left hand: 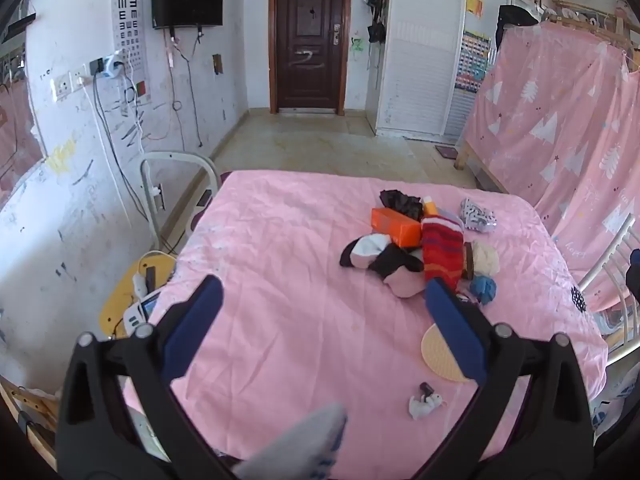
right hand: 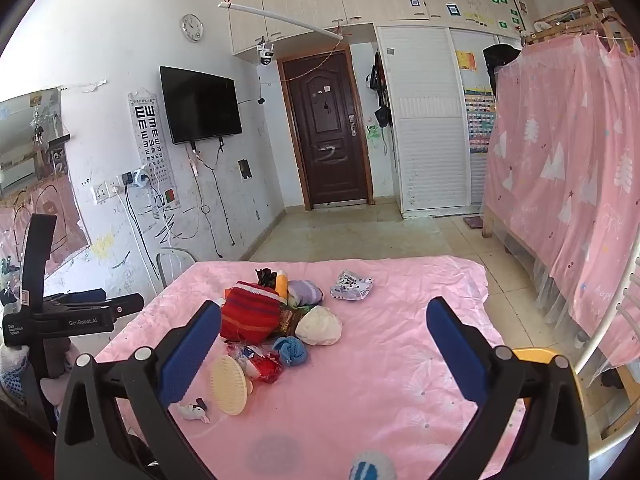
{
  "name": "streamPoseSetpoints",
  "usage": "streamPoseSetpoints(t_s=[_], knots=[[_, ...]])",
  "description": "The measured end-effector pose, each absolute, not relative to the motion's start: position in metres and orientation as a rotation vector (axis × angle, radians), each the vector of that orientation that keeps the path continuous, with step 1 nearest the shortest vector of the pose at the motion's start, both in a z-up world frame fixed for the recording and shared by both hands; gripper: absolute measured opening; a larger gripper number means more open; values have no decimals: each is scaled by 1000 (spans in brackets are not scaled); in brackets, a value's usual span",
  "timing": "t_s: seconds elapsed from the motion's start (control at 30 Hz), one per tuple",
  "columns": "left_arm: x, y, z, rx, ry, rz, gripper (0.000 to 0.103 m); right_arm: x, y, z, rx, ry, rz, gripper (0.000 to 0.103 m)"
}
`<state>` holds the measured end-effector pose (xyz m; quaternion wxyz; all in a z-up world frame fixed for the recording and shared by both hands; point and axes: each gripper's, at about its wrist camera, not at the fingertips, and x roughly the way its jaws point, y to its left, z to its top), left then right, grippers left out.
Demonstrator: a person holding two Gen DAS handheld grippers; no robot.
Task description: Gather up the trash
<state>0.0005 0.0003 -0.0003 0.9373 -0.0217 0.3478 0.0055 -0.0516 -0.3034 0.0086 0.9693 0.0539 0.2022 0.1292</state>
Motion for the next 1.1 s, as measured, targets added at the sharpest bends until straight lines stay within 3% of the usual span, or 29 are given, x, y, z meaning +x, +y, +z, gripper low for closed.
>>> streamPoseSetpoints(t_s=[1.1], knots=[[4,10,0,-58,707,22,97,-49,-307,11,105,402,245,93]])
